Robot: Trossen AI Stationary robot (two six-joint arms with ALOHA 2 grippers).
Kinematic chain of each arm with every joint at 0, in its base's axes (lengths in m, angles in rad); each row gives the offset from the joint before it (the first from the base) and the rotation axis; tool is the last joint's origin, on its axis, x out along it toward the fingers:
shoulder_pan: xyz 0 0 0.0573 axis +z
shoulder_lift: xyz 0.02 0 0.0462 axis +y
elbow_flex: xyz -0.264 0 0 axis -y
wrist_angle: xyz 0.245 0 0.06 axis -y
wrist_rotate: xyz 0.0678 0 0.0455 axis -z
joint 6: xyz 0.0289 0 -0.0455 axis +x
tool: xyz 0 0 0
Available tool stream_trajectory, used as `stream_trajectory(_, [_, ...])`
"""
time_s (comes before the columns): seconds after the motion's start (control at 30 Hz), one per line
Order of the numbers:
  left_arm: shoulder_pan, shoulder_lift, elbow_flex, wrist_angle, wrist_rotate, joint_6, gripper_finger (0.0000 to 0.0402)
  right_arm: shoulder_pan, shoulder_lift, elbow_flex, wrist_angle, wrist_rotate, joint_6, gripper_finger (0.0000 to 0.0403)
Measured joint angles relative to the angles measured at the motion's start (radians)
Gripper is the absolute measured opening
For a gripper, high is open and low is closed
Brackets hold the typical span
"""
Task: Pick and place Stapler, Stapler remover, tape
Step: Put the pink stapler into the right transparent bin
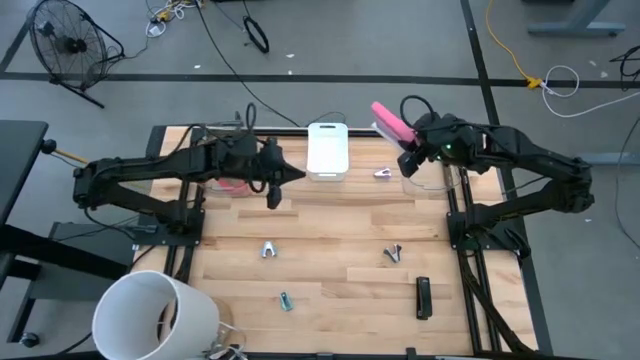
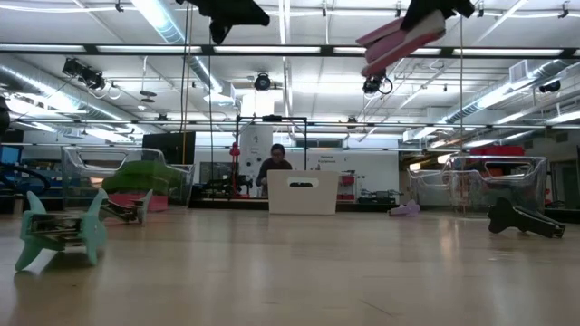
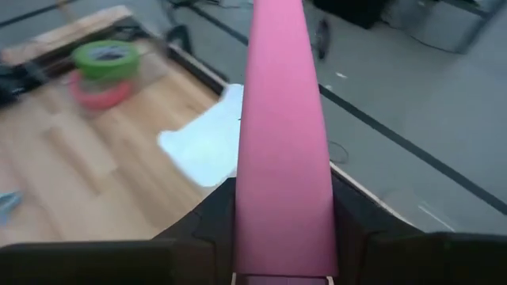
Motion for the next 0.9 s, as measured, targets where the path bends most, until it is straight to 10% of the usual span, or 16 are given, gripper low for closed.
stream_trajectory(0.9, [-0.009, -0.006, -0.001, -0.019, 0.024, 0.000, 0.0000, -0.101, 0.052, 0.000, -0.361, 0.203, 0.419, 0.0133])
